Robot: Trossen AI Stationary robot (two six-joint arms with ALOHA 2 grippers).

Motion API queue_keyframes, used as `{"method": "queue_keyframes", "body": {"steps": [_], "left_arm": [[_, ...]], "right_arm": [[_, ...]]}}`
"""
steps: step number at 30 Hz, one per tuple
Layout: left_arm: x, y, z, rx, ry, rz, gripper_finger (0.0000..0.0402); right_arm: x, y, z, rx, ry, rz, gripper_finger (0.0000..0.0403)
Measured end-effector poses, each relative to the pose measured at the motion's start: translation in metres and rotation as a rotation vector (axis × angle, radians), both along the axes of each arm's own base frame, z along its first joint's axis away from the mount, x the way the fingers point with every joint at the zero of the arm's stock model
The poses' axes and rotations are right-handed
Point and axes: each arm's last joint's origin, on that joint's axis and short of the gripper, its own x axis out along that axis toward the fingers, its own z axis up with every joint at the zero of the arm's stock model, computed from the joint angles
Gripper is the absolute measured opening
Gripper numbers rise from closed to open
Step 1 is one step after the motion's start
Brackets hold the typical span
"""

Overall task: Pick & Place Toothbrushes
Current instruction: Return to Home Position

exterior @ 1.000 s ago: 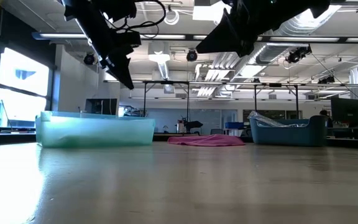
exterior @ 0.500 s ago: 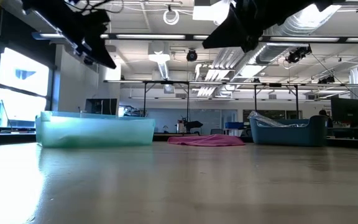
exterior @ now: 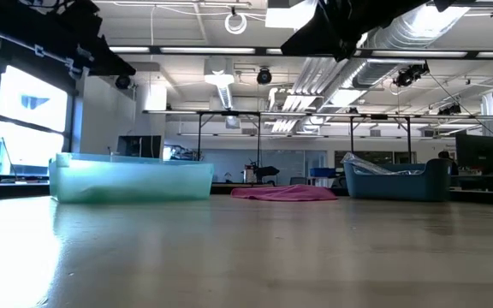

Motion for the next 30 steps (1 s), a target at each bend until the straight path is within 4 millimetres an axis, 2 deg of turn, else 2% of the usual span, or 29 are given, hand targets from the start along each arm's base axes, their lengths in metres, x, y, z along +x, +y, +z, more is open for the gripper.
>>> {"method": "queue_keyframes", "body": {"steps": [5,11,16,24,30], "left_arm": [[-0.005,-0.002,0.005,-0.064,-0.107,-0.021,0.0008],[-0.006,-0.002,0.003,0.010,-0.036,-0.001,0.0008],[-0.005,-0.002,0.000,-0.028,-0.027,-0.012,0.0008],[0.000,-0.017,0.000,-0.038,-0.015,-0.559,0.0008],[0.000,-0.018,0.000,-0.045,-0.011,-0.588,0.0008]], "right_arm": [[0.000,-0.001,0.000,0.012,-0.004,-0.005,0.0002],[0.001,0.000,0.002,0.030,-0.023,0.029,0.0002],[0.001,0.001,0.001,0.043,-0.018,0.075,0.0002],[0.001,0.002,0.001,0.053,-0.018,0.091,0.0003],[0.002,0.002,0.001,0.042,-0.016,0.095,0.0003]]}}
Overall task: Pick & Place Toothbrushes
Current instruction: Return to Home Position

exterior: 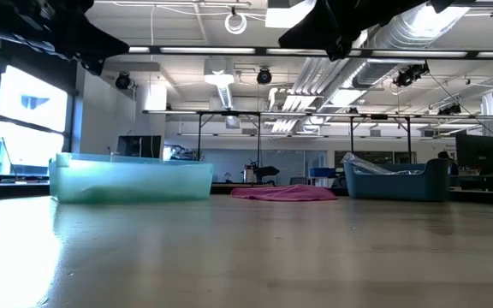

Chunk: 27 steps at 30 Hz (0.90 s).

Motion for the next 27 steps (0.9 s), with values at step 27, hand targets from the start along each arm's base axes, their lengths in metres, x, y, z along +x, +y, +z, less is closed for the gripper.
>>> {"method": "queue_keyframes", "body": {"steps": [27], "left_arm": [[0.004,-0.040,-0.017,0.120,0.010,-0.020,0.0008]], "right_arm": [[-0.033,-0.004,0.036,0.014,-0.083,0.047,0.0002]]}}
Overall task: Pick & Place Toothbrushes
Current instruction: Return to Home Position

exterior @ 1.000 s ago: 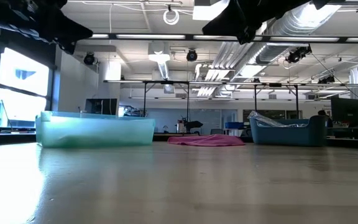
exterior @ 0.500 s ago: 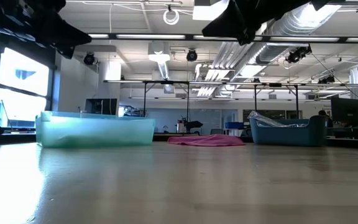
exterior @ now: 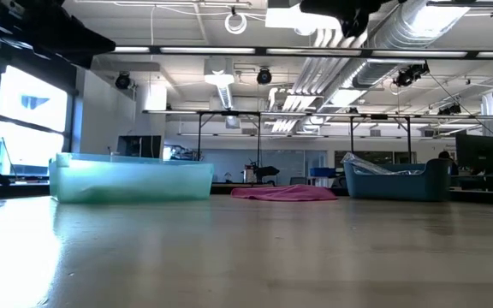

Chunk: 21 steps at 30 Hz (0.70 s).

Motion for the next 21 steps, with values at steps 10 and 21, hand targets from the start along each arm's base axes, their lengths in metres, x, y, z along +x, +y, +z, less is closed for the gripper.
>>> {"method": "queue_keyframes", "body": {"steps": [10,21], "left_arm": [[-0.004,-0.008,-0.001,0.003,0.002,-0.012,0.0008],[-0.020,-0.005,0.002,-0.006,-0.049,0.025,0.0008]], "right_arm": [[-0.026,-0.007,-0.018,0.030,-0.108,0.054,0.0002],[-0.093,-0.014,-0.042,0.083,-0.342,0.027,0.0002]]}}
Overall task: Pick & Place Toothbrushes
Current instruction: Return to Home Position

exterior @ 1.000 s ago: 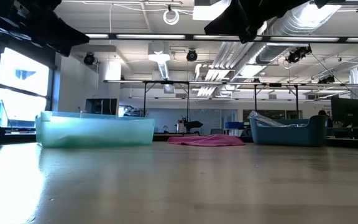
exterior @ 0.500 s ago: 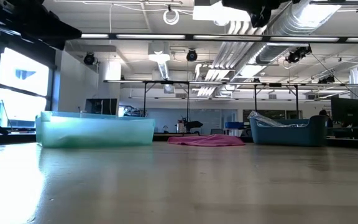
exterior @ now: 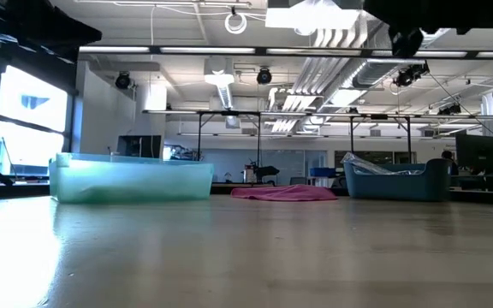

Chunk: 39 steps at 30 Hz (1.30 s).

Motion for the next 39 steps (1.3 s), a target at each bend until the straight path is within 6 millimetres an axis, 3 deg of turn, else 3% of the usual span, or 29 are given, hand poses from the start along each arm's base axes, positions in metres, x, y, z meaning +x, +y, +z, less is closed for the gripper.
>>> {"method": "queue_keyframes", "body": {"steps": [9,20,39], "left_arm": [[-0.004,0.003,-0.017,0.001,-0.018,0.065,0.0008],[-0.017,0.008,-0.018,-0.007,-0.057,0.064,0.0008],[-0.017,0.008,-0.020,-0.012,-0.044,0.064,0.0008]], "right_arm": [[-0.033,-0.003,0.000,0.012,-0.005,-0.012,0.0002],[-0.051,-0.005,0.000,0.012,-0.001,-0.015,0.0002],[-0.078,-0.007,0.001,0.016,-0.053,-0.015,0.0002]]}}
